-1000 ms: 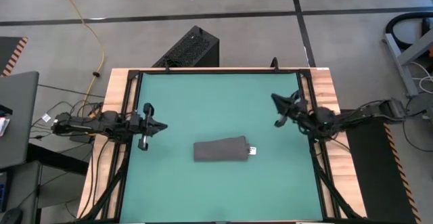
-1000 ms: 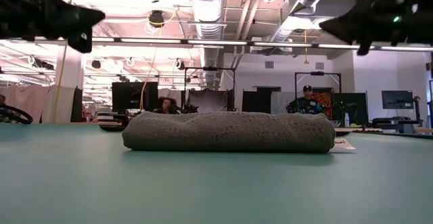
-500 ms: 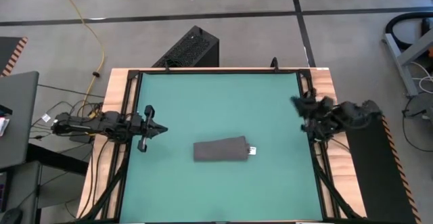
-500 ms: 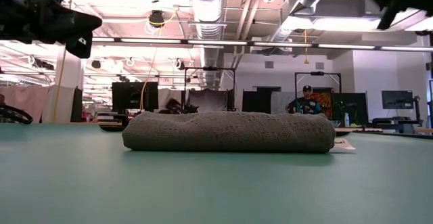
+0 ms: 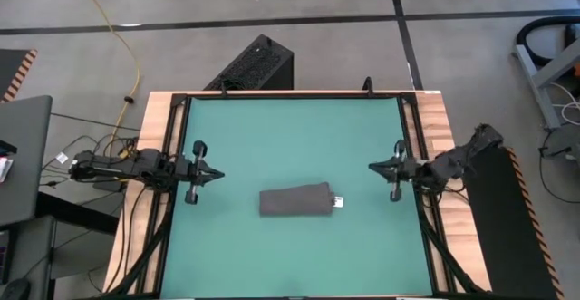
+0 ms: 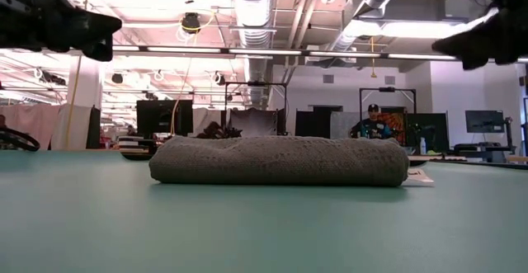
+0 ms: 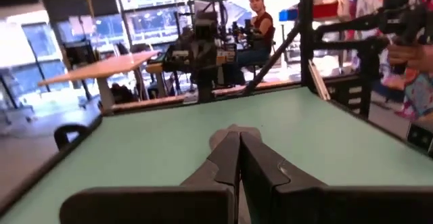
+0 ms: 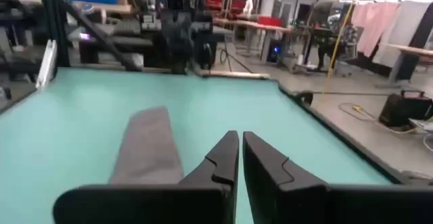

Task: Roll towel into tight, uniform cylinder
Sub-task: Return to Home Position

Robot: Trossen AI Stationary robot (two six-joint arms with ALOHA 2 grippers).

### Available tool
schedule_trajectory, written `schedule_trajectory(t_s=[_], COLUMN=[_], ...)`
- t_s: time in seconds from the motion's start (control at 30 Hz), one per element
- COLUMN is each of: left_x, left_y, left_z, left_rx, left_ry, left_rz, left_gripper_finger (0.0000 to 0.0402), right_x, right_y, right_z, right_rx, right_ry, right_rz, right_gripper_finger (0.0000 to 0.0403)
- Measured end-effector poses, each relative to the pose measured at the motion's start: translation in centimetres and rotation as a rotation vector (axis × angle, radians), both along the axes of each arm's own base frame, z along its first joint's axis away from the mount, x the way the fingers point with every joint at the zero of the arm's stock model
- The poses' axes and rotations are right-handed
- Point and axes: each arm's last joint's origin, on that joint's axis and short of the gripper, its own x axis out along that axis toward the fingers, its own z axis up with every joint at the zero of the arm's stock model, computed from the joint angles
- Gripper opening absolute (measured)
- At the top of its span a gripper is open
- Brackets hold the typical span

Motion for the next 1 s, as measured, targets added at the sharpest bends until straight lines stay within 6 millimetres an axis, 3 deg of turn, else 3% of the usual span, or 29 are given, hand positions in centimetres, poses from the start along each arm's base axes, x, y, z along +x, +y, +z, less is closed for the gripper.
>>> schedule_trajectory(t_s=[0.1,0.47,1.0], left_x=[0.0,0.1,0.0], left_y=[0.0,0.0,0.0], left_z=[-0.1,-1.4,-1.4], left_rx=[0.074,0.025,0.025], left_ry=[0.011,0.149,0.157], left_rz=[0.004,0.017,0.016], left_gripper_finger=[0.0,0.0,0.0], right_x=[0.3,0.5,0.5], right_y=[0.3,0.0,0.1], right_z=[-0.9,-1.3,-1.4], right_rx=[0.015,-0.068,-0.107], right_ry=[-0.025,0.003,0.02], right_rz=[0.03,-0.104,-0.1], right_gripper_finger=[0.0046,0.0047,0.0046])
